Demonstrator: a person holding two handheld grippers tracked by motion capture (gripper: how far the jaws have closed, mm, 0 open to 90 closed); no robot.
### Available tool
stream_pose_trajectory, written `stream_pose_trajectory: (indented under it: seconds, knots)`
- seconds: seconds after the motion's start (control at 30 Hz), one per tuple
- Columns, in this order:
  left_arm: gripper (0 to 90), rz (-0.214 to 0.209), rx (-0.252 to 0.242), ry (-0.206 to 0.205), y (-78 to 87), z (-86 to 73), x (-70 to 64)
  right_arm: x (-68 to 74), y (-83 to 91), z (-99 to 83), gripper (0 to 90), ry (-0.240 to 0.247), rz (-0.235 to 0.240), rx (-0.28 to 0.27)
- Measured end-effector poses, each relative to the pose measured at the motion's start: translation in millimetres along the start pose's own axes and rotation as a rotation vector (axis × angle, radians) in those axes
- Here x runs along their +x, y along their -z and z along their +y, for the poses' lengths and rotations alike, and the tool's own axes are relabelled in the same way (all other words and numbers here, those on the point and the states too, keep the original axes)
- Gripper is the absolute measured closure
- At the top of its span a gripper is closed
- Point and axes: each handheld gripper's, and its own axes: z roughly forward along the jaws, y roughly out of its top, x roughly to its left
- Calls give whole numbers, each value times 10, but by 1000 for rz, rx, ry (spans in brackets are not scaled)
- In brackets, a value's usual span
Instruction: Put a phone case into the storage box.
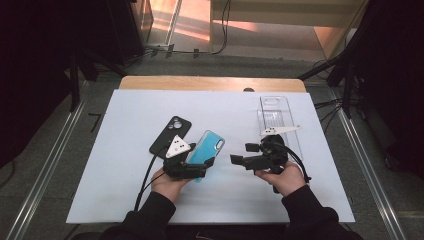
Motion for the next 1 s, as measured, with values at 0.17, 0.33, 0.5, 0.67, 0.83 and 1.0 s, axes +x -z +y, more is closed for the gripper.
stream_pose_trajectory:
  seconds: [0.17,0.33,0.5,0.67,0.83,1.0]
  knots:
    - [170,17,-38,-17,16,-22,-10,33,-65,99,134,-7,5,-5]
    - [170,42,-98,-25,40,-53,-20,99,-155,206,134,1,14,-19]
    - [170,67,-128,-33,48,-76,-39,120,-213,262,134,-6,16,-26]
    - [170,71,-152,-47,47,-71,-78,114,-288,335,135,-28,30,-22]
    - [169,61,-172,-27,41,-90,-78,109,-360,412,138,-48,41,-16]
    - [169,63,-178,-37,34,-100,-89,104,-413,441,138,-55,43,-9]
